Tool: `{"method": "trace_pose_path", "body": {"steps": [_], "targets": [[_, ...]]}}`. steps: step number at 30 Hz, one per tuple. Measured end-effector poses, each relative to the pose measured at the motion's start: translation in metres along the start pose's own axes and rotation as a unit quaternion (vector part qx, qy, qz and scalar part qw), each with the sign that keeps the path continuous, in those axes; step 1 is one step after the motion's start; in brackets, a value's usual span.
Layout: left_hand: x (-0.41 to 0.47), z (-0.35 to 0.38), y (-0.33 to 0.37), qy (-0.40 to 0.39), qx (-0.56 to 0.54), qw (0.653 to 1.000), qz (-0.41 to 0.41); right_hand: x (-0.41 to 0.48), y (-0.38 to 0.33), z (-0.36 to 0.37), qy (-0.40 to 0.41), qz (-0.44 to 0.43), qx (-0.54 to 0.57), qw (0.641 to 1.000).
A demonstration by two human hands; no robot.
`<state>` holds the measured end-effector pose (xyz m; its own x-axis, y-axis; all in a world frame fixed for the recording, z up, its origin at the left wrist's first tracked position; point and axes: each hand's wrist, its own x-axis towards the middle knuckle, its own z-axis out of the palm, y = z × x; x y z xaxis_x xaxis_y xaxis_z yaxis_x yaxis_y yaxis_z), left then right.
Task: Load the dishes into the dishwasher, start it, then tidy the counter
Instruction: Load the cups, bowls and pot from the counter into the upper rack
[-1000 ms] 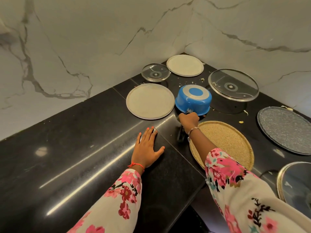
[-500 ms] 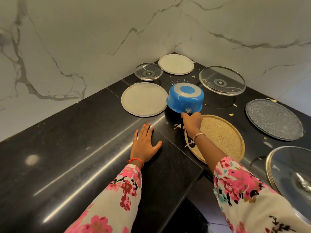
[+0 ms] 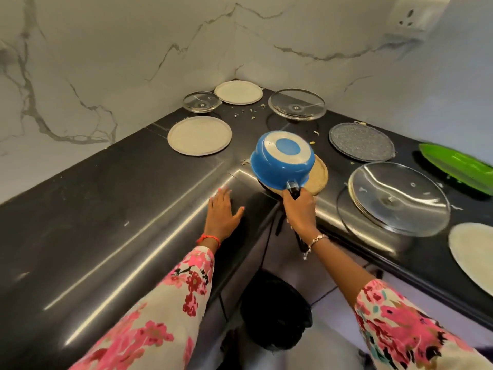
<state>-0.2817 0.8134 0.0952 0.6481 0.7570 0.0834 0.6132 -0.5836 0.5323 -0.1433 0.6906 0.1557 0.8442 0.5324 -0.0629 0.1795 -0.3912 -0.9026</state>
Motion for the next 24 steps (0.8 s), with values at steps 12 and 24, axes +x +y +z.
{"method": "trace_pose_path", "body": {"steps": [12, 24], "targets": [[-0.310, 0.115, 0.085, -0.082, 0.002, 0.995, 0.056, -0.233, 0.143, -0.138, 0.021, 0.017, -0.055, 0.998], [-0.517, 0.142, 0.139, -0.181, 0.057, 0.979, 0.068, -0.426, 0.305, -0.221, 0.025, 0.178, -0.051, 0.982]]}}
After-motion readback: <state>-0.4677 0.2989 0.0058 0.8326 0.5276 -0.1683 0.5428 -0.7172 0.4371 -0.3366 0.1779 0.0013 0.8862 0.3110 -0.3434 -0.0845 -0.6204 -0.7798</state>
